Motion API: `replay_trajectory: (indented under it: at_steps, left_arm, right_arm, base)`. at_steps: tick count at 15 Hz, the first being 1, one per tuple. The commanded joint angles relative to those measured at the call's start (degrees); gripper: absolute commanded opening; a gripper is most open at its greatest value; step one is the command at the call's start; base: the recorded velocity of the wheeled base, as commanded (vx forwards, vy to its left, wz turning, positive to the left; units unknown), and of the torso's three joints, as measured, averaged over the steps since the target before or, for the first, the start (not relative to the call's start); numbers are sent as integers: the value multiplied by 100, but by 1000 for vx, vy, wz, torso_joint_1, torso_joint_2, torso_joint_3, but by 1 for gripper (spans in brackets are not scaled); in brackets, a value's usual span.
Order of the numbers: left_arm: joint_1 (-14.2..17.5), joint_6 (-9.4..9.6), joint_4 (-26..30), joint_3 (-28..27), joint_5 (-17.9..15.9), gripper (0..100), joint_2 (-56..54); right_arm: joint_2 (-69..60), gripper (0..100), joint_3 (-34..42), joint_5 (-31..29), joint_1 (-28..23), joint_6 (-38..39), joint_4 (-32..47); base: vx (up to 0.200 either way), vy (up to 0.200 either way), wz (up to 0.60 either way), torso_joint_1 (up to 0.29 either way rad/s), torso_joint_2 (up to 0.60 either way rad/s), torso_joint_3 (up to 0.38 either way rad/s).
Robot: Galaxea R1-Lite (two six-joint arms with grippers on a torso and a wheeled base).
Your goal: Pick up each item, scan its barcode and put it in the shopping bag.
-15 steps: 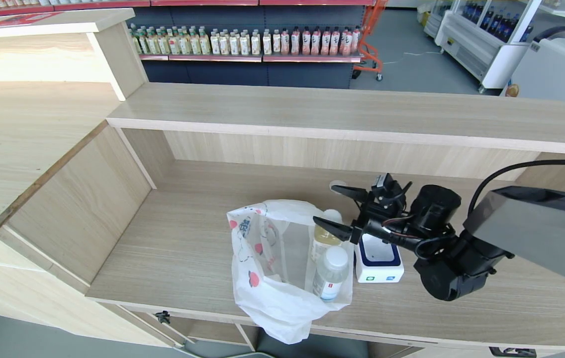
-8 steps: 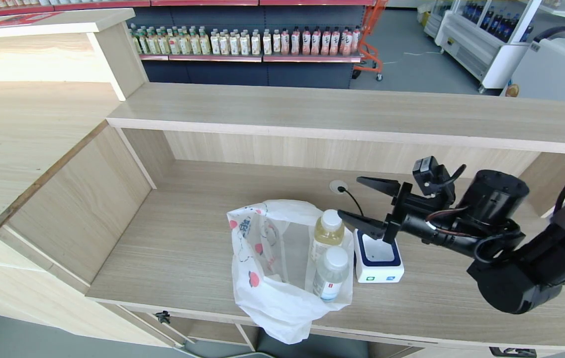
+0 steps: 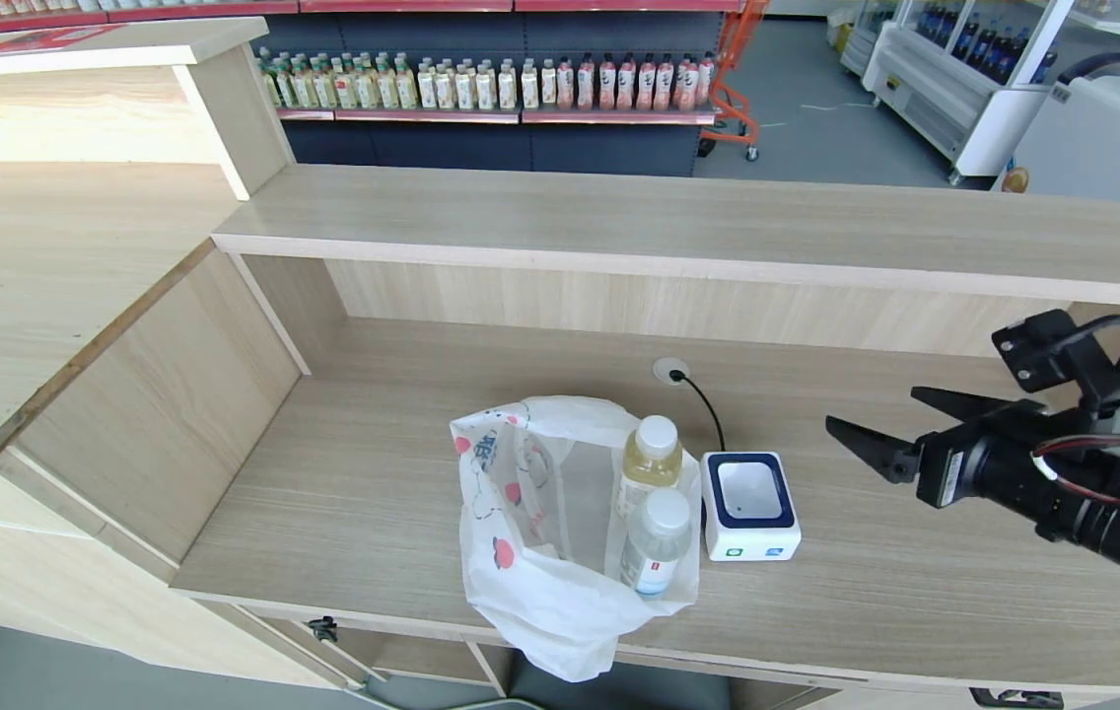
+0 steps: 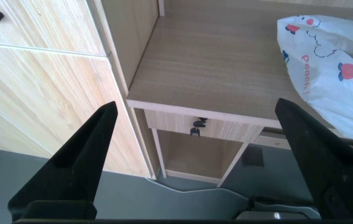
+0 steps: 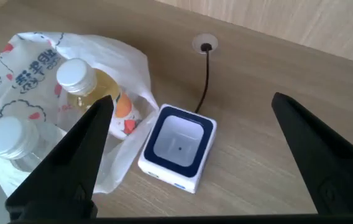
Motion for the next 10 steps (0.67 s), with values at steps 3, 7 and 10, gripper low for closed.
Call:
replay_trajectory:
  at_steps: [3,7,10]
  left_arm:
    - [0,-11,-1,0,1,100,-2]
    - [0,-2,-1,0,1,100,-2]
    - [0,-2,-1,0,1,100,-2]
  right_arm:
    - [-1444,100,1005,-644,-800,0,372]
    - [-2947,100,2447,-697,-1283,-26,723]
    - [-4591,100,2447,-732,-1327,-8,2253]
  base:
    - [0,0,0,0,0,0]
    - [0,0,0,0,0,0]
    - [0,0,0,0,0,0]
